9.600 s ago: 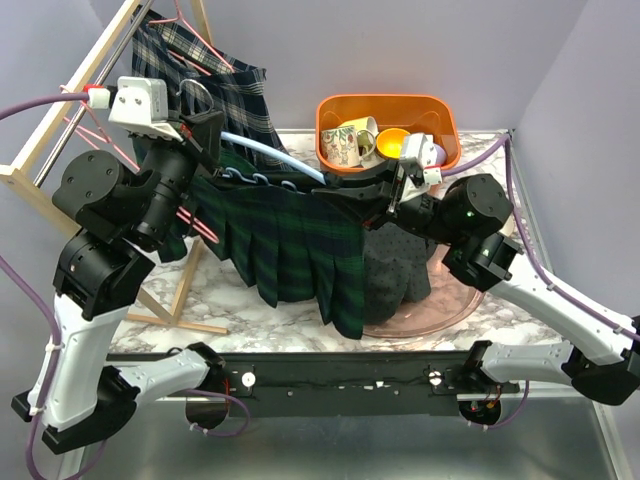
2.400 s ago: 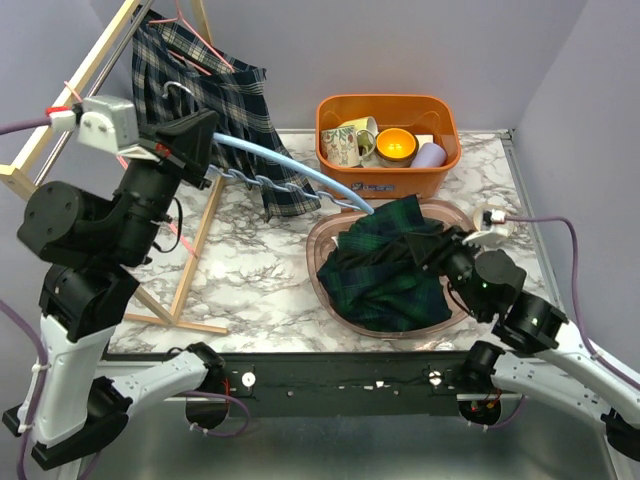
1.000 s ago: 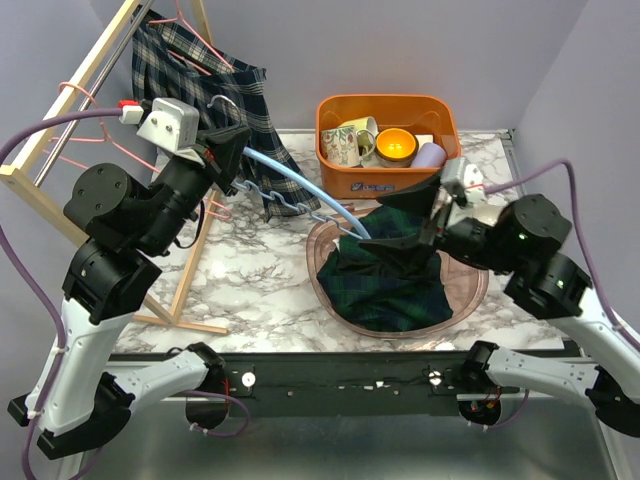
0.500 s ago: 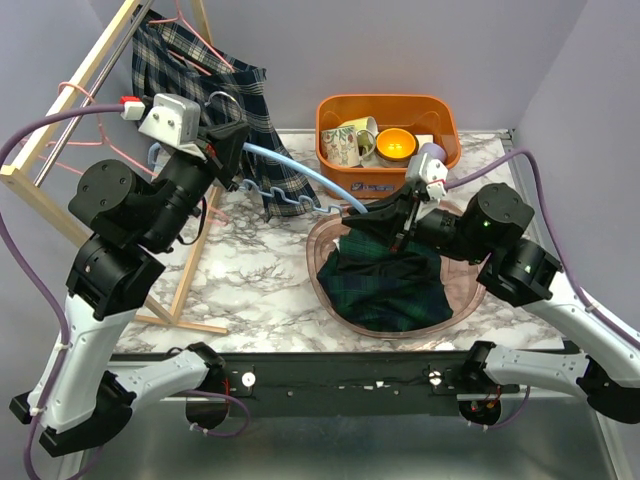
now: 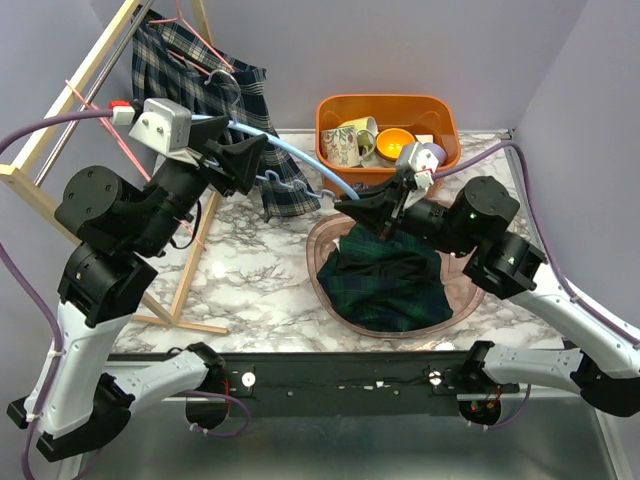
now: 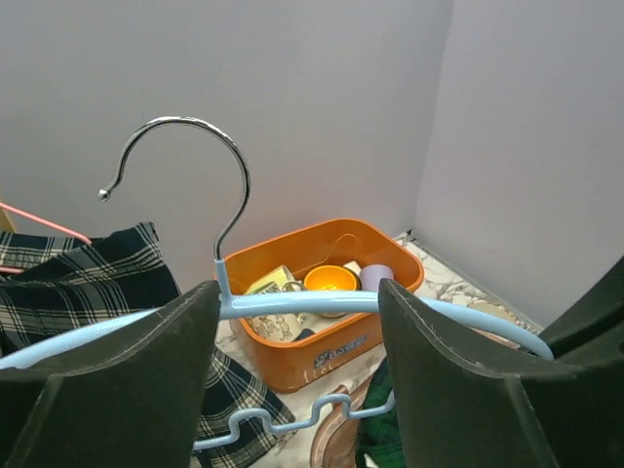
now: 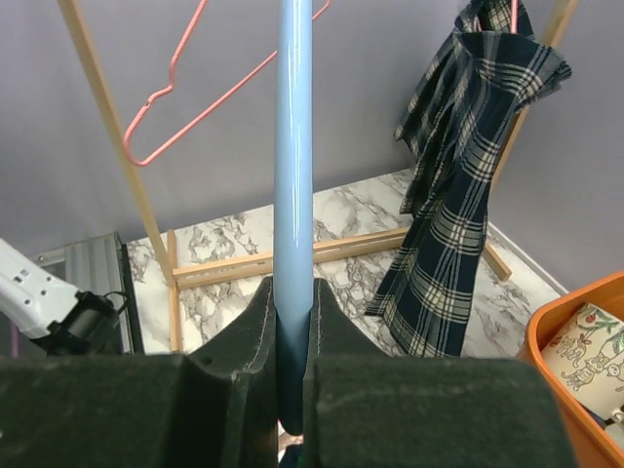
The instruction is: Remove the skirt from the hanger
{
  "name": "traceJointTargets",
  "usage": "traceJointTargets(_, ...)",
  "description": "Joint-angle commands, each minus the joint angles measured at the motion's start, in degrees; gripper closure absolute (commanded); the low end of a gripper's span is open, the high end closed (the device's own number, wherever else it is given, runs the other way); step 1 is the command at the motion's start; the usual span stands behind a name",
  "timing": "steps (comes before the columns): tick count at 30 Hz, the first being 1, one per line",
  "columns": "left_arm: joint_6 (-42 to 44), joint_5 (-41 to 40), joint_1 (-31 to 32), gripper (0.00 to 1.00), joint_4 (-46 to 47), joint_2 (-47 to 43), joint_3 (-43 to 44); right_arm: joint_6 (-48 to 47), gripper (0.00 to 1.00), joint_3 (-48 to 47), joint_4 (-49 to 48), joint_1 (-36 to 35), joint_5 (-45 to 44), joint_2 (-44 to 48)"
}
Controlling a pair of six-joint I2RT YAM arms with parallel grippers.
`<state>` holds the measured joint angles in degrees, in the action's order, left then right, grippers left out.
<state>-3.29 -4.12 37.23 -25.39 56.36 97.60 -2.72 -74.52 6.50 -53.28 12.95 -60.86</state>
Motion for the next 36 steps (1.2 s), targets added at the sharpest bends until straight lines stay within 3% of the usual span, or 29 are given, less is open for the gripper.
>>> traceJointTargets(1, -1.2, 3.6, 0.2, 0.2, 0.4, -2.0, 1.4, -1.3, 0.99, -3.4, -5.3, 0.1, -2.8, -0.4)
traceJointTargets(5, -2.4, 3.7, 0.3, 0.01, 0.5, -3.0, 0.9, -1.3, 0.99, -4.8, -5.9, 0.0, -3.3, -1.4)
traceJointTargets(9, -3.3, 7.6, 0.2, 0.01, 0.7, -4.2, -0.2, -1.4, 0.99, -8.5, -5.8, 0.1, -2.8, -5.6)
traceJointTargets(17, -7.4, 30.9, 0.2, 0.01, 7.1, -7.5, -4.5, 0.4, 0.99, -17.8, -4.7, 0.1, 0.6, -16.7)
traceJointTargets(20, -10.0, 35.2, 0.3, 0.01, 8.3, -6.9, -4.8, 0.6, 0.99, -22.3, -4.1, 0.0, 1.6, -21.6)
traceJointTargets(36, -19.9, 36.6, 0.3, 0.01, 19.0, -1.3, -6.6, 1.0, 0.99, -35.3, -14.8, 0.1, 5.5, -38.4)
